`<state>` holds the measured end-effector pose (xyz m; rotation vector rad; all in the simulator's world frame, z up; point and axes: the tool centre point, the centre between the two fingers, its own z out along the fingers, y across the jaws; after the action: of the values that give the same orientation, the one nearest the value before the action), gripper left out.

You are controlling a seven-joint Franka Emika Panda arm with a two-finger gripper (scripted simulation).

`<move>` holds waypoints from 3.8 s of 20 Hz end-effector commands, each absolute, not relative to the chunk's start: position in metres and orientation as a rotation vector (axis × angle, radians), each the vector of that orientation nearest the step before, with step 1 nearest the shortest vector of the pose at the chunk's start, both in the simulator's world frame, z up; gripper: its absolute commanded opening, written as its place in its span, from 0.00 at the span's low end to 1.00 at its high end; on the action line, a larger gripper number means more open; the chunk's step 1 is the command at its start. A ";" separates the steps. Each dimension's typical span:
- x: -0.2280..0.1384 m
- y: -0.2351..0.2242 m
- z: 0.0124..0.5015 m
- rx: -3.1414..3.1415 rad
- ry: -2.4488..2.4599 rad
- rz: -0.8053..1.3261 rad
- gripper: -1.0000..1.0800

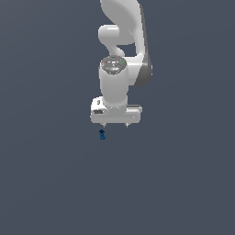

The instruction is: Pick up the object and move it to a goal position.

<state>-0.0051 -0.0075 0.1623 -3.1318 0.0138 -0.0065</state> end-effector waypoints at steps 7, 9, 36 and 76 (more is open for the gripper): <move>-0.001 -0.004 0.172 -3.140 -0.051 -0.041 0.96; 0.000 -0.003 0.175 -3.143 -0.073 -0.053 0.96; -0.015 -0.052 0.127 -3.106 -0.513 -0.022 0.96; -0.032 -0.086 0.043 -3.029 -0.834 0.000 0.00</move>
<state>-0.0321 -0.0856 0.0433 -3.0284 -0.8335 0.0017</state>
